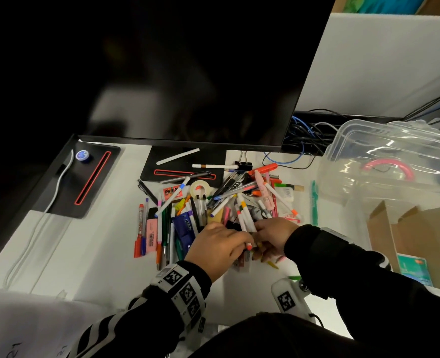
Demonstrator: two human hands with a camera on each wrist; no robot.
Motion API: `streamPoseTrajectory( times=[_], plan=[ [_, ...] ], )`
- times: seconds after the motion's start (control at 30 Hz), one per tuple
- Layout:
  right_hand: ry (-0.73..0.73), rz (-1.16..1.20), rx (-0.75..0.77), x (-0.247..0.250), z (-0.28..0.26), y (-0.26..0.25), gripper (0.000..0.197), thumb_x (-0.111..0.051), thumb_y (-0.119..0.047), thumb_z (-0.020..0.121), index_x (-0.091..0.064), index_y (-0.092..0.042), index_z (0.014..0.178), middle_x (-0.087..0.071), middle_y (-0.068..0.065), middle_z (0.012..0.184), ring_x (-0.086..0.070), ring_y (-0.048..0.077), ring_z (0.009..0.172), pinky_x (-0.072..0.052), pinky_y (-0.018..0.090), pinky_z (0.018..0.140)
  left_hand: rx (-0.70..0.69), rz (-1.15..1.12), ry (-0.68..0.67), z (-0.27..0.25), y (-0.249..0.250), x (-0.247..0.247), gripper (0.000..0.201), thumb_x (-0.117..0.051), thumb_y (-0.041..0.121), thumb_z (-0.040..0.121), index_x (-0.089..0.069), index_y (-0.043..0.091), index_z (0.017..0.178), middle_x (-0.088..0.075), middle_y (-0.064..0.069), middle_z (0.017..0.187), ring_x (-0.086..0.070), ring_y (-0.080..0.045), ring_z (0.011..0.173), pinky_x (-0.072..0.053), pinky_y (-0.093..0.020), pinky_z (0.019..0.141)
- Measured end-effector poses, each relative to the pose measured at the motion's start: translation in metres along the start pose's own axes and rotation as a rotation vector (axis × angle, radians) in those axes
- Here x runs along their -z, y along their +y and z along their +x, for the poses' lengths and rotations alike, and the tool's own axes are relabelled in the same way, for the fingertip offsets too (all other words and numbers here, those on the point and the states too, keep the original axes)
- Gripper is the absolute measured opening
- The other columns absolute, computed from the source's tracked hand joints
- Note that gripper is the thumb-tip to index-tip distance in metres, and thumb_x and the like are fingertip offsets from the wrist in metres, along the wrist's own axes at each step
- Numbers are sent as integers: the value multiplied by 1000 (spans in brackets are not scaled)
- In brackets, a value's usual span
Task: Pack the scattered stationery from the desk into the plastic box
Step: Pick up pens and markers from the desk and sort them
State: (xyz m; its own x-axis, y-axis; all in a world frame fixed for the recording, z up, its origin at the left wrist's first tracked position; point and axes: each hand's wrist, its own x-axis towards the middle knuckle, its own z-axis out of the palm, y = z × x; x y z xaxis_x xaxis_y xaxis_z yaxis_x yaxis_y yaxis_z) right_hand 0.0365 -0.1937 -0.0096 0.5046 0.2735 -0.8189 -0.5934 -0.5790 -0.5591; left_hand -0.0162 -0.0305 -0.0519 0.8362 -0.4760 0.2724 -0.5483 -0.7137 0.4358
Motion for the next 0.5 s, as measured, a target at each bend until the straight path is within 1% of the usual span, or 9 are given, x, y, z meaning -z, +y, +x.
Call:
streamPoseTrajectory(
  times=[0.07,0.17,0.2,0.23,0.3,0.37,0.43,0.47,0.5],
  plan=[
    [6,85,16,-3,1,-1,12,-50,0,91,-55,-7,83,-65,11,66,-65,22,55,-52,29,51,5,4,-2,-3,0,2,16,-53,22,82,-66,27,89,-68,10,71,-59,-10,61,-36,-23,75],
    [12,215,32,-5,3,-5,22,-47,0,95,-49,-9,74,-62,7,51,-63,25,55,-53,36,59,37,10,24,-8,-3,5,19,-52,22,81,-69,26,88,-70,12,76,-60,-8,63,-35,-24,74],
    [14,250,43,-7,2,-7,22,-47,-3,96,-50,-9,75,-63,7,52,-63,27,58,-54,38,63,52,9,25,-9,-4,7,19,-51,23,81,-69,26,88,-70,13,77,-61,-7,64,-34,-23,75],
    [12,271,56,-9,1,-9,19,-48,-7,97,-53,-8,79,-64,8,57,-63,27,62,-55,40,67,64,12,21,-10,-6,9,19,-51,23,81,-69,27,87,-70,14,78,-61,-7,65,-33,-22,75],
    [17,277,78,-14,0,-13,13,-51,-16,96,-58,-8,88,-66,12,75,-64,26,70,-55,42,75,71,22,-3,-11,-8,14,20,-50,24,82,-69,28,88,-70,15,81,-61,-4,69,-30,-20,77],
    [22,256,98,-18,4,-15,13,-53,-21,95,-60,-11,89,-65,12,83,-64,25,76,-54,45,84,76,27,-40,-12,-10,18,23,-49,22,82,-69,29,90,-70,16,83,-58,-3,71,-29,-19,79],
    [35,235,104,-20,8,-17,13,-55,-20,94,-59,-11,86,-64,12,86,-63,25,78,-54,46,85,108,17,-78,-14,-12,21,31,-47,14,82,-69,30,96,-70,14,87,-55,-8,73,-33,-22,80],
    [43,235,95,-21,9,-18,12,-55,-19,94,-59,-9,88,-64,13,90,-63,27,81,-54,46,84,149,9,-92,-14,-13,24,35,-46,11,83,-67,31,102,-70,12,90,-54,-11,75,-37,-24,81],
    [47,246,87,-21,10,-19,13,-55,-19,94,-60,-6,95,-64,17,98,-63,29,86,-54,46,83,200,0,-100,-13,-15,27,37,-46,9,84,-64,32,107,-69,12,94,-54,-13,78,-39,-26,83]
  ],
)
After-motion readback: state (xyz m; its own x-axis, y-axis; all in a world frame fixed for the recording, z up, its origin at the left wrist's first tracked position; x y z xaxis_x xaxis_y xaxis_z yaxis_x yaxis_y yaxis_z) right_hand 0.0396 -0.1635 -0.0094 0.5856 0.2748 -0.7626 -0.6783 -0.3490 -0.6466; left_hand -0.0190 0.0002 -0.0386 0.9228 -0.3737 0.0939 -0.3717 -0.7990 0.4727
